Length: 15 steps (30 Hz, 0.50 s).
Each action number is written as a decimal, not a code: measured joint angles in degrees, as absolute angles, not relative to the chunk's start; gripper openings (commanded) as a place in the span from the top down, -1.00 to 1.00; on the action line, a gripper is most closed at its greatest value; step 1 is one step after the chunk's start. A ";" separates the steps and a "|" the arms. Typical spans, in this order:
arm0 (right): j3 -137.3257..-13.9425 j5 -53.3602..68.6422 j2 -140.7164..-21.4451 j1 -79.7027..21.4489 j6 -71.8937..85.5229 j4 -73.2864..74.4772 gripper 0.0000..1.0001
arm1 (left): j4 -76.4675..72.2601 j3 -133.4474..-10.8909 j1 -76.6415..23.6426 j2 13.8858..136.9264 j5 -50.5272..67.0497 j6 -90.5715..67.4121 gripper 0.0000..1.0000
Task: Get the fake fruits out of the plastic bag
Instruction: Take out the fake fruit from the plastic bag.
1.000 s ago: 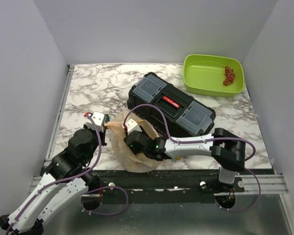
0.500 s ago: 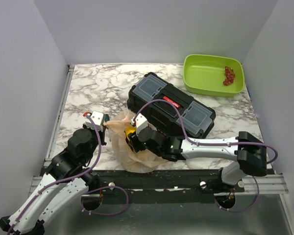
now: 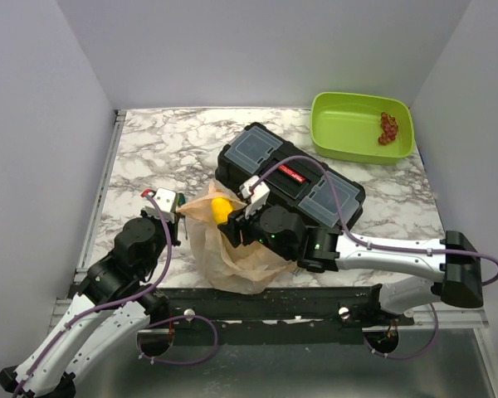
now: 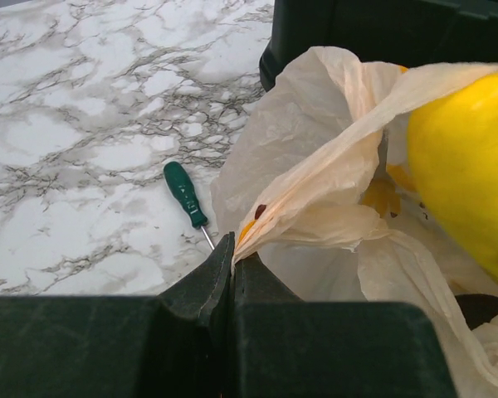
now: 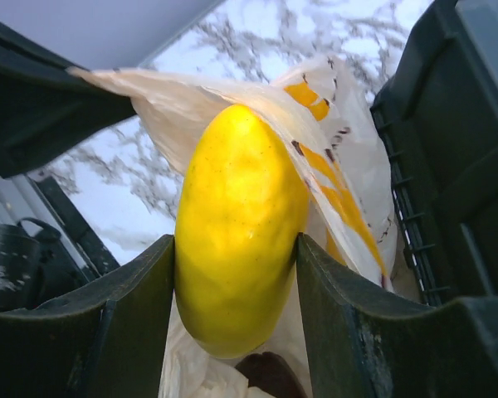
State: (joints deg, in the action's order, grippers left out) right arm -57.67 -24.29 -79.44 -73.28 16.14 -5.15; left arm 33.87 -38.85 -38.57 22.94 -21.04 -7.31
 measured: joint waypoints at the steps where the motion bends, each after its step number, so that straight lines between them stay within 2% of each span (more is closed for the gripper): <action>1: -57.69 -24.27 -78.35 -73.28 15.92 -5.50 0.99 | 33.85 -38.85 -38.54 22.94 -20.95 -7.29 1.00; 8: -58.04 -23.77 -72.82 -73.28 14.02 -9.41 0.99 | 33.47 -38.85 -38.35 22.94 -20.62 -7.29 1.00; 15: -58.22 -20.27 -73.49 -72.90 14.74 -15.20 0.99 | 33.47 -38.85 -38.30 22.94 -20.49 -7.27 1.00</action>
